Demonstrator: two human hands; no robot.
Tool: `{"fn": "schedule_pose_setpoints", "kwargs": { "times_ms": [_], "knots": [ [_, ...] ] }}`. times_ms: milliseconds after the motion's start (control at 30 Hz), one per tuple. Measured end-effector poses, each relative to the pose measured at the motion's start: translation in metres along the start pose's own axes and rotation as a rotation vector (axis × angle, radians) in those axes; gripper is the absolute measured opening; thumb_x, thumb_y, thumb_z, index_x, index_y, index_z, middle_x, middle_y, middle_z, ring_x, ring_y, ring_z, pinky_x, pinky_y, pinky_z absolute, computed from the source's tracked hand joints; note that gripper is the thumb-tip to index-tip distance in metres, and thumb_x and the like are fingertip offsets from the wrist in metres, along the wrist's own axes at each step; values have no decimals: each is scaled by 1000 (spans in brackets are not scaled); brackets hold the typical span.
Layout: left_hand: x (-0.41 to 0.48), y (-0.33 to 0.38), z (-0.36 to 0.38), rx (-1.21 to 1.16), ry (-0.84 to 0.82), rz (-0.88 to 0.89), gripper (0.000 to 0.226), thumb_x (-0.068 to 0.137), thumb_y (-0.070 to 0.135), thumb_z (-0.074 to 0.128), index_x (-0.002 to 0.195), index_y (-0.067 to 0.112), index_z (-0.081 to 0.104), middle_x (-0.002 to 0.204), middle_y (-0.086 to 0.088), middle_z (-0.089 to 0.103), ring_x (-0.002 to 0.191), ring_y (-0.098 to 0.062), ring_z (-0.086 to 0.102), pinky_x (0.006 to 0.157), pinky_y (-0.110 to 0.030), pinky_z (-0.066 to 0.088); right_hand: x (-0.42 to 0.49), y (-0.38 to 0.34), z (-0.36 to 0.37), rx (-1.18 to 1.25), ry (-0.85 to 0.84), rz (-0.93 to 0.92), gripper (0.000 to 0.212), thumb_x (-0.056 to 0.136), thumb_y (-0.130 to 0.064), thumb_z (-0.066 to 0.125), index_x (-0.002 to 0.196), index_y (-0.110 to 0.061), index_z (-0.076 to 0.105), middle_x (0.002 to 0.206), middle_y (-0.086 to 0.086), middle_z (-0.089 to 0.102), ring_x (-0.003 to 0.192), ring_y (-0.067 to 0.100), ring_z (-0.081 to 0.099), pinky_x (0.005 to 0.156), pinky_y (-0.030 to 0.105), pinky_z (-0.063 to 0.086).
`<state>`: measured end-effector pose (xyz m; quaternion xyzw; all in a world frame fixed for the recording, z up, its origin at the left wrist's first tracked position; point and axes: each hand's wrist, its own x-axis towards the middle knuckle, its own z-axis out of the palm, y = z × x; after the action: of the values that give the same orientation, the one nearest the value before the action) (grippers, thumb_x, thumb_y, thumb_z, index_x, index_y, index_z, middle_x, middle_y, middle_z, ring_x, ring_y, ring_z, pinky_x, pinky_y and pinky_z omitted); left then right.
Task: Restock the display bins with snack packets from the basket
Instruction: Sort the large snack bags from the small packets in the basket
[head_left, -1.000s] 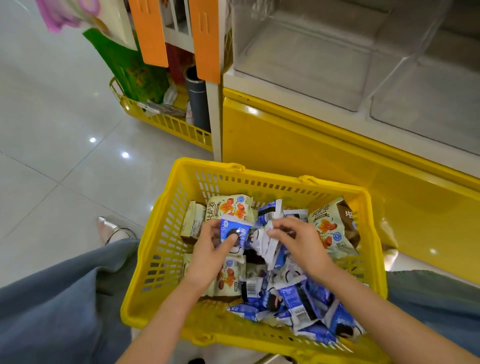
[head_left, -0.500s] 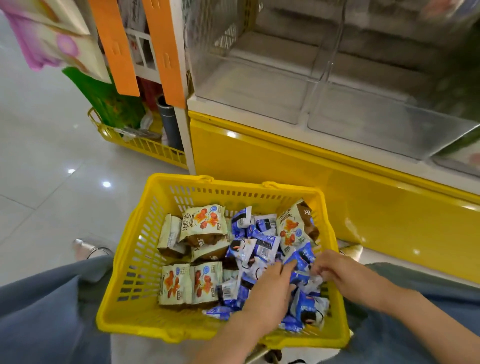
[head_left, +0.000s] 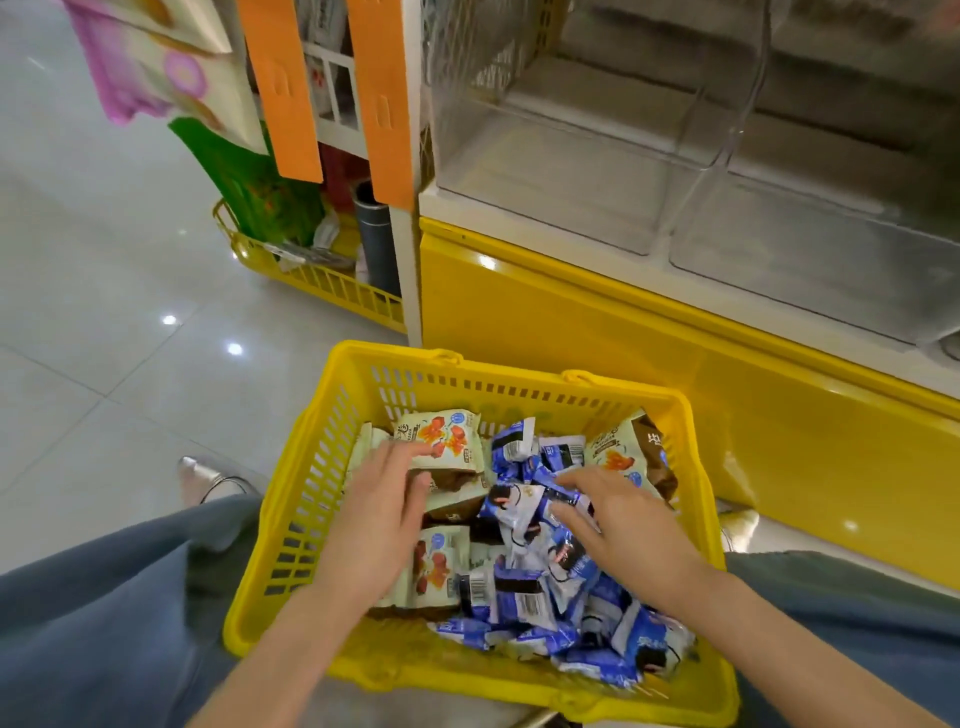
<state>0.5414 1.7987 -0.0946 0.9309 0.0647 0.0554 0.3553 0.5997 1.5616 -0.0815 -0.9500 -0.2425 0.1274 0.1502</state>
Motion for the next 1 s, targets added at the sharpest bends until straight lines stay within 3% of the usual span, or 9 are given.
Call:
{"fn": "schedule_pose_setpoints", "kwargs": {
  "times_ms": [167, 267, 367, 467, 600, 700, 800, 933, 1000],
  "knots": [
    [14, -81, -41, 94, 115, -318, 35, 96, 20, 44, 128, 6, 45, 122, -15, 50, 112, -29, 47, 94, -42, 38, 74, -42, 49, 318, -113, 123, 50, 98, -33, 43, 141, -10, 33, 143, 6, 40, 130, 19, 40, 104, 28, 34],
    [6, -105, -36, -123, -39, -454, 28, 98, 33, 34, 115, 14, 46, 98, -7, 61, 88, -23, 57, 73, -36, 44, 115, -55, 81, 507, -187, 352, 50, 96, -26, 50, 136, 2, 38, 138, 16, 43, 130, 28, 41, 102, 32, 35],
    [1, -112, -28, -206, 12, -449, 21, 97, 38, 33, 100, 19, 42, 76, -3, 59, 64, -18, 55, 55, -33, 41, 142, -54, 104, 642, -170, 585, 44, 92, -31, 56, 117, 3, 48, 121, 17, 49, 105, 24, 55, 84, 32, 46],
    [1, -116, -27, -249, 27, -449, 21, 97, 40, 33, 102, 21, 42, 72, -2, 58, 58, -9, 54, 49, -26, 39, 153, -47, 118, 656, -196, 707, 65, 89, -40, 59, 134, 5, 43, 135, 18, 49, 123, 33, 49, 97, 37, 41],
    [2, -117, -25, -277, 32, -468, 20, 97, 41, 33, 106, 25, 42, 79, 5, 60, 66, 2, 59, 50, -15, 42, 153, -44, 125, 681, -106, 670, 49, 87, -38, 62, 120, 0, 58, 119, 15, 62, 109, 32, 58, 91, 38, 47],
    [1, -118, -24, -273, 33, -469, 21, 96, 42, 33, 108, 27, 41, 86, 9, 59, 72, -1, 59, 55, -14, 43, 148, -47, 119, 662, 23, 589, 35, 88, -29, 63, 106, 1, 56, 102, 11, 58, 95, 24, 54, 77, 25, 38],
    [-2, -116, -25, -254, 65, -466, 29, 97, 37, 37, 122, 24, 40, 109, 10, 50, 88, 3, 51, 69, -8, 38, 138, -47, 99, 604, 92, 453, 22, 91, -19, 61, 97, 1, 62, 99, 9, 64, 88, 17, 54, 78, 26, 40],
    [-7, -101, -34, -187, 259, -388, 36, 95, 28, 47, 129, 21, 39, 119, 11, 37, 106, 6, 35, 89, -19, 33, 124, -54, 58, 393, 129, 212, 14, 90, -23, 61, 87, -10, 67, 85, 2, 70, 74, 19, 62, 63, 29, 45],
    [-8, -91, -41, -273, 169, -290, 46, 88, 42, 51, 129, 28, 37, 120, 17, 37, 104, 15, 37, 89, -18, 37, 117, -66, 36, 334, 132, 85, 9, 88, -26, 62, 84, -19, 67, 77, -10, 68, 67, 8, 61, 58, 24, 46]
  ]
}}
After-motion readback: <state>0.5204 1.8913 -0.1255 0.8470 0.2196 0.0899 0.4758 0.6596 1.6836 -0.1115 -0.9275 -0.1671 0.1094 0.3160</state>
